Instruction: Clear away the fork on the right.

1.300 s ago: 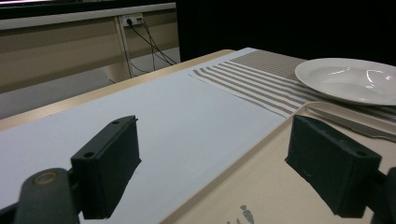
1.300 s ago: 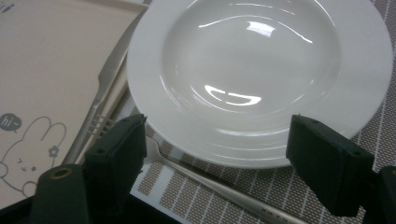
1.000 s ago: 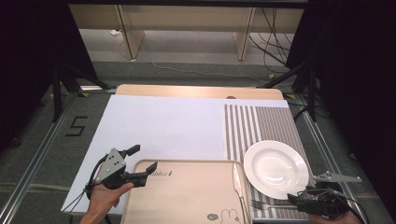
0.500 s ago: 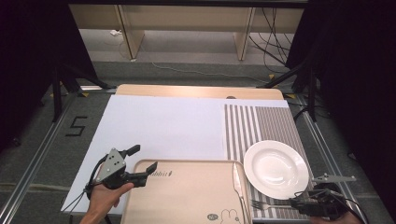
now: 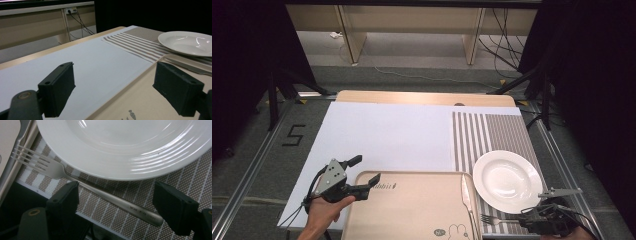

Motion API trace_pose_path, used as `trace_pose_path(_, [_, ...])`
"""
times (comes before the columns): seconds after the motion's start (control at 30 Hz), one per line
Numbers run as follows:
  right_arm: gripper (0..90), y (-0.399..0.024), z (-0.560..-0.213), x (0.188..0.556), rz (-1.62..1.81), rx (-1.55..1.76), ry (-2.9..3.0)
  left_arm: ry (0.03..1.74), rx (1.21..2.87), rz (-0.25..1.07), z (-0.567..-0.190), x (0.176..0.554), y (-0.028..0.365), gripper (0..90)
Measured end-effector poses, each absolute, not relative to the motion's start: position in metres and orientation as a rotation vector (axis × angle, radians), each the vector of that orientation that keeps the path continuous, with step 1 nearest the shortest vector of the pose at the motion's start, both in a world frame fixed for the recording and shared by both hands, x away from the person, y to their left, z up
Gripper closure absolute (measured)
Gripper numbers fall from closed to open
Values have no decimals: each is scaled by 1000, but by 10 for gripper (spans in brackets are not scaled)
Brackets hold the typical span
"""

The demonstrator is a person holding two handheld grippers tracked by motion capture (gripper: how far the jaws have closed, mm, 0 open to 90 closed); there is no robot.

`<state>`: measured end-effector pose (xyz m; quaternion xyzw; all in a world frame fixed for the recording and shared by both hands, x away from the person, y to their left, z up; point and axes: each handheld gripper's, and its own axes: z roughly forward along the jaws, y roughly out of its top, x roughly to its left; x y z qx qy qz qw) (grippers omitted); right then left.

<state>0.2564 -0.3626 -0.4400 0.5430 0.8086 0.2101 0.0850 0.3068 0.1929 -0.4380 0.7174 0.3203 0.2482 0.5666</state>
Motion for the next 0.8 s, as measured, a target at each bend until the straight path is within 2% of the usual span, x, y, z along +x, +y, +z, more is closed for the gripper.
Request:
trace_pose_path(0.5, [258, -350, -449, 260, 593, 1673, 2469, 750, 1687, 584, -438, 307, 193, 163])
trace_pose_path(0.7, [275, -350, -452, 264, 589, 1576, 2503, 749, 1688, 584, -438, 307, 193, 163])
trace_pose_path(0.73, [278, -346, -451, 261, 583, 1663, 2486, 749, 1688, 584, -438, 307, 193, 163])
trace_pose_path(0.8, [289, -348, -453, 263, 577, 1572, 2515, 748, 1688, 584, -438, 307, 193, 163])
